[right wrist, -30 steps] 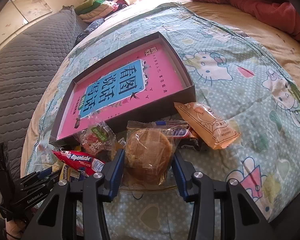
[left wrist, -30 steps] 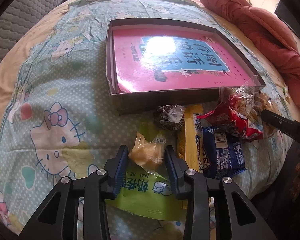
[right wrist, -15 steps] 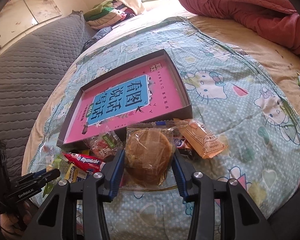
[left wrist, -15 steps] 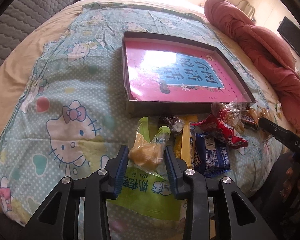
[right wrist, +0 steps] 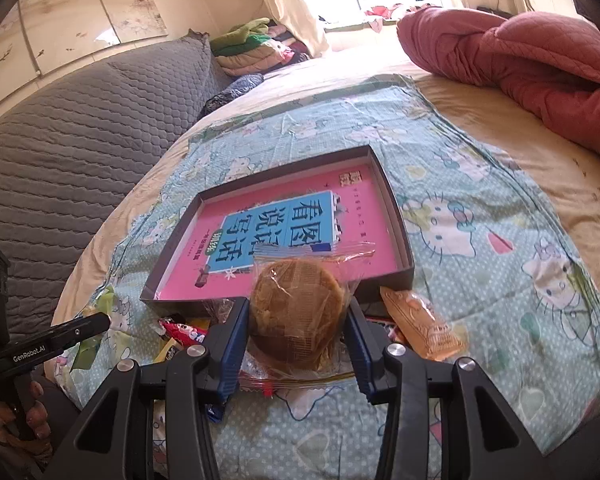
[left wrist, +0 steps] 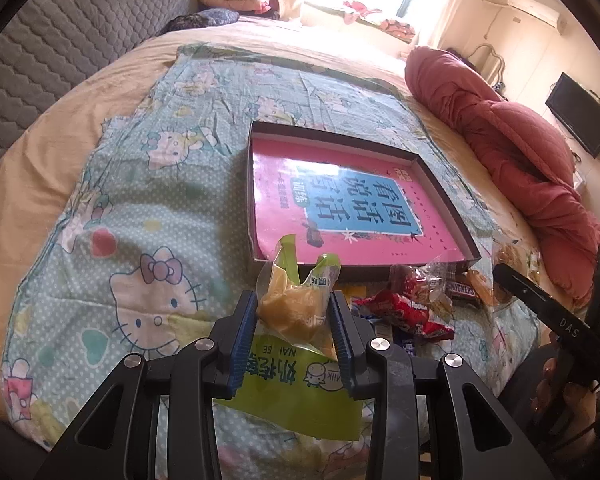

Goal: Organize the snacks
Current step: 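Carry the green bag with left tool while right tool carries bread over tray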

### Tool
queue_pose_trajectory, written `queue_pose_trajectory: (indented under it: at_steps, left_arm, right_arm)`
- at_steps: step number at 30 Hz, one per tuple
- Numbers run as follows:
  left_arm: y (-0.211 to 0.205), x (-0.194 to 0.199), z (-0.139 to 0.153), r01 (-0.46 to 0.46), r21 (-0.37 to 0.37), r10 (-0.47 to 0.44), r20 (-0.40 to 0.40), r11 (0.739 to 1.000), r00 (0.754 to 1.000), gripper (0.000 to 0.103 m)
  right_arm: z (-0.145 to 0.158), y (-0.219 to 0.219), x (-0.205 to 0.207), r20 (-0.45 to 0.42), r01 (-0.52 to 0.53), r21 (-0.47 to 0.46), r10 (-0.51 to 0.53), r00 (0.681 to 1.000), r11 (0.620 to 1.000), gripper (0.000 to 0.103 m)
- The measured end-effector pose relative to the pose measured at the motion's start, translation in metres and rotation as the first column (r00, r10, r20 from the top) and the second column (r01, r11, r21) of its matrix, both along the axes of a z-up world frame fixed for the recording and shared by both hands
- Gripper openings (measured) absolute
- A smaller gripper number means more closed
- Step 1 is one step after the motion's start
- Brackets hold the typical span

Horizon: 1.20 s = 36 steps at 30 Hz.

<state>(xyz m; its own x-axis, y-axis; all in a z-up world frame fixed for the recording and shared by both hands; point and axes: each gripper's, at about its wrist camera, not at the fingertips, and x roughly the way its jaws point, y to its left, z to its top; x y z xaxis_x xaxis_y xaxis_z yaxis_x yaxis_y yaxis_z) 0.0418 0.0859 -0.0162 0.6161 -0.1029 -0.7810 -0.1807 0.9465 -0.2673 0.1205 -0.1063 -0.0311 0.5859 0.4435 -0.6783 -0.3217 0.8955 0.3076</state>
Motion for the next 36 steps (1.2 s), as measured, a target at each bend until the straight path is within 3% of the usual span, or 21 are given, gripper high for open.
queue_pose_trajectory:
  at_steps: [7,21,36]
  left_arm:
    - [-0.009,0.012,0.009,0.000,0.037,-0.002,0.043,0.999,0.999,0.038]
    - [-0.005,0.055,0.001,-0.037,0.076,0.032,0.064,0.996,0.997,0.038]
    - [-0.008,0.099,-0.026,0.010,0.110,-0.014,0.033,0.994,0.999,0.038]
  right_arm:
    - [0.013,0.003,0.017,0.084,-0.013,0.004,0.013,0.996,1.000,0.046]
    - [0.015,0.001,0.051,0.126,-0.014,0.012,0.013,0.992,1.000,0.046]
    - [-0.012,0.005,0.081,0.061,-0.011,-0.022,0.012,0.998,1.000,0.046]
